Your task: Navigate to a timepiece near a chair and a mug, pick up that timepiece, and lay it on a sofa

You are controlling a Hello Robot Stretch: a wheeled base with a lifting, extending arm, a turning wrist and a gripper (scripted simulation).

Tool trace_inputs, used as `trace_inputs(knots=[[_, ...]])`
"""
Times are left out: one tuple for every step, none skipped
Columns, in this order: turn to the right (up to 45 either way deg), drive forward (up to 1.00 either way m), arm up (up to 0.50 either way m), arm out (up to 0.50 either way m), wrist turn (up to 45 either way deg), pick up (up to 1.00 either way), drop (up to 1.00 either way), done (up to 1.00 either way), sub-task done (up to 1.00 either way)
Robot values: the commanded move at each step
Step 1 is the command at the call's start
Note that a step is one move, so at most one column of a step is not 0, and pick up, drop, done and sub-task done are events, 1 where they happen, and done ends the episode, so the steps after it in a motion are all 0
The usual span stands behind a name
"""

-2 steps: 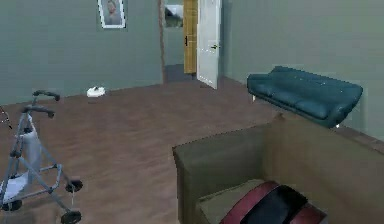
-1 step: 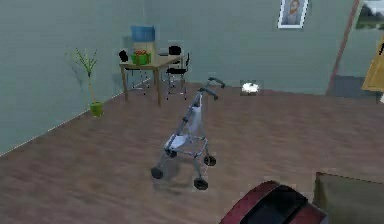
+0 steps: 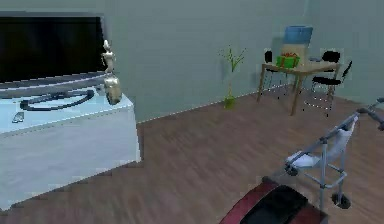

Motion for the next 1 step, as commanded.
trace_inputs(knots=[[45.0, 0.00, 0.00, 0.00, 0.0, 0.00, 0.00, 0.00, 0.00]])
